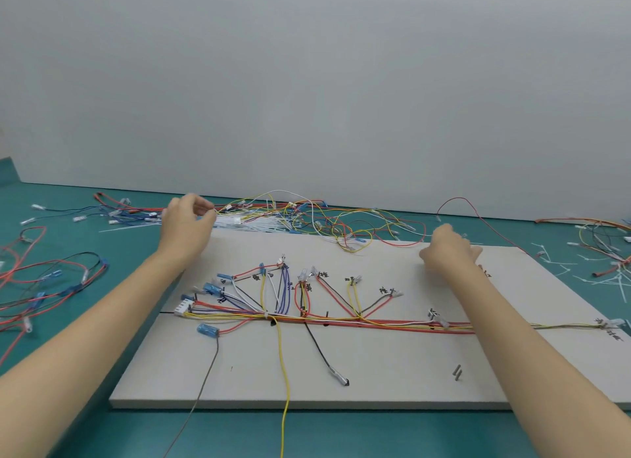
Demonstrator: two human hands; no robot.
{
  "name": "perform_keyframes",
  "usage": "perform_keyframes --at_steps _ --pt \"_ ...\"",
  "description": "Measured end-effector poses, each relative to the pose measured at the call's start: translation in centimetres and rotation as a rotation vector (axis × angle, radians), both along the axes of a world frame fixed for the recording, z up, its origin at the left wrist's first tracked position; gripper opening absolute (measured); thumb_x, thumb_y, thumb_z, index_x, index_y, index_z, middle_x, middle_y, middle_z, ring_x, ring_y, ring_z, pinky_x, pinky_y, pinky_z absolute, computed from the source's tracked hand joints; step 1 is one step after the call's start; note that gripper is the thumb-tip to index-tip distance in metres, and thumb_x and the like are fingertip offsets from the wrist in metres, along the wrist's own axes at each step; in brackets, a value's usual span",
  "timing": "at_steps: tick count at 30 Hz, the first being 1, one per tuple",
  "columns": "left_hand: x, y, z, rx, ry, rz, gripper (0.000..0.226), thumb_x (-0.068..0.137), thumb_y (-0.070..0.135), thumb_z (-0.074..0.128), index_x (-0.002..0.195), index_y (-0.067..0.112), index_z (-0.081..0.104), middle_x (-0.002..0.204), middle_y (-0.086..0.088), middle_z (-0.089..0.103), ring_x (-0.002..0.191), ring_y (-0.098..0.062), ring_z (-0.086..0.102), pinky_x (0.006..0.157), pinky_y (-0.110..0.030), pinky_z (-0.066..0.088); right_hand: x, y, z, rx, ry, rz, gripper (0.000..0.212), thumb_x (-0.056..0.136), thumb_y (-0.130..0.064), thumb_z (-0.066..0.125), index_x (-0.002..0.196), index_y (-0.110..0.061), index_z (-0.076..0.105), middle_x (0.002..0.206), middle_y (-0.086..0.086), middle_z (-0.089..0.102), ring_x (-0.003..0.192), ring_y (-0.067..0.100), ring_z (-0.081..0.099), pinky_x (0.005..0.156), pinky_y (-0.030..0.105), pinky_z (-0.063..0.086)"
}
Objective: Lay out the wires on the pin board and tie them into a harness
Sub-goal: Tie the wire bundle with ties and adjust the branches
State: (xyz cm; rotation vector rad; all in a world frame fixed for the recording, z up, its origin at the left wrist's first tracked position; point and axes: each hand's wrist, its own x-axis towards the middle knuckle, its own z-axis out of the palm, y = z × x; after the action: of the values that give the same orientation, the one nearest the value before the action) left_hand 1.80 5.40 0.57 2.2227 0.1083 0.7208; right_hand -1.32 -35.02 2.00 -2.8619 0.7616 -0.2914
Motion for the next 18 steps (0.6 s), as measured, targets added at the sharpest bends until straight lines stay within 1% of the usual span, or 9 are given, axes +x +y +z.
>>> perform_keyframes --at_steps 2,4,6,7,9,11,14,16,18 --pt "-1.5 -2.8 1.7 -0.181 0.042 -0.174 0.006 0.092 0.016 0.061 0.096 0.014 0.066 0.093 -0.003 0.064 0.091 -0.02 0.057 0.078 -0.033 0.047 -0.4 2.0 1.3 0.135 -0.124 0.11 0.038 0.09 -0.017 0.057 0.124 -0.006 0.044 0.116 0.012 0.06 0.116 0.032 0.052 0.102 0.041 0.032" --pt "-3.5 -5.9 3.5 -0.42 0.212 -0.422 0.01 0.092 0.026 0.064 0.097 0.018 0.067 0.089 0.002 0.066 0.083 -0.015 0.058 0.07 -0.025 0.047 -2.0 5.0 2.6 0.472 -0.255 0.269 0.037 0.088 -0.018 0.06 0.123 -0.011 0.048 0.098 0.005 0.062 0.09 0.022 0.059 0.081 0.031 0.046" --pt "-5.2 -8.4 4.7 -0.548 0.381 -0.616 0.022 0.088 0.037 0.065 0.102 0.019 0.07 0.09 0.005 0.07 0.081 -0.011 0.061 0.069 -0.021 0.05 -4.3 8.3 3.3 0.817 -0.31 0.419 0.035 0.087 -0.013 0.06 0.12 -0.013 0.049 0.083 0.001 0.064 0.067 0.009 0.061 0.058 0.02 0.045" --pt "-6.0 -9.4 4.8 -0.554 0.435 -0.687 0.03 0.085 0.041 0.065 0.104 0.019 0.071 0.089 0.007 0.072 0.079 -0.008 0.062 0.068 -0.02 0.051 -5.3 9.6 3.3 0.936 -0.303 0.484 0.035 0.087 -0.01 0.06 0.12 -0.014 0.048 0.079 0.001 0.066 0.062 0.006 0.064 0.059 0.02 0.046" --pt "-7.4 -11.0 4.5 -0.541 0.499 -0.769 0.032 0.084 0.043 0.065 0.101 0.017 0.074 0.084 0.008 0.073 0.072 -0.004 0.064 0.064 -0.017 0.053 -6.9 11.7 2.9 1.147 -0.272 0.584 0.037 0.087 -0.002 0.057 0.121 -0.011 0.048 0.072 -0.001 0.069 0.061 0.01 0.068 0.077 0.03 0.052" --pt "-8.4 -11.6 3.8 -0.565 0.516 -0.791 0.022 0.086 0.034 0.068 0.093 0.014 0.075 0.08 0.003 0.073 0.067 -0.005 0.064 0.061 -0.016 0.053 -7.8 12.7 2.6 1.299 -0.222 0.641 0.035 0.088 0.001 0.057 0.122 -0.007 0.049 0.069 0.001 0.069 0.056 0.015 0.066 0.076 0.028 0.056" --pt "-9.1 -11.5 3.2 -0.669 0.492 -0.763 0.007 0.083 0.018 0.074 0.087 0.013 0.077 0.076 -0.003 0.073 0.062 -0.008 0.065 0.057 -0.016 0.052 -8.5 12.5 2.5 1.401 -0.151 0.655 0.032 0.089 0.005 0.055 0.121 -0.002 0.055 0.078 0.014 0.06 0.053 0.014 0.06 0.074 0.025 0.053" --pt "-9.3 -11.3 3.1 -0.693 0.478 -0.746 0.003 0.081 0.016 0.076 0.083 0.015 0.077 0.077 -0.004 0.074 0.062 -0.009 0.066 0.057 -0.017 0.053 -8.7 12.5 2.2 1.437 -0.139 0.668 0.032 0.089 0.008 0.052 0.12 0.002 0.057 0.077 0.014 0.052 0.049 0.01 0.055 0.08 0.03 0.051" --pt "-9.5 -11.2 3.1 -0.685 0.468 -0.76 0.001 0.082 0.015 0.075 0.081 0.015 0.075 0.078 -0.004 0.074 0.064 -0.01 0.066 0.059 -0.019 0.055 -8.9 12.5 2.1 1.455 -0.127 0.704 0.03 0.089 0.01 0.051 0.117 0.004 0.061 0.078 0.014 0.053 0.049 0.009 0.052 0.08 0.03 0.051"
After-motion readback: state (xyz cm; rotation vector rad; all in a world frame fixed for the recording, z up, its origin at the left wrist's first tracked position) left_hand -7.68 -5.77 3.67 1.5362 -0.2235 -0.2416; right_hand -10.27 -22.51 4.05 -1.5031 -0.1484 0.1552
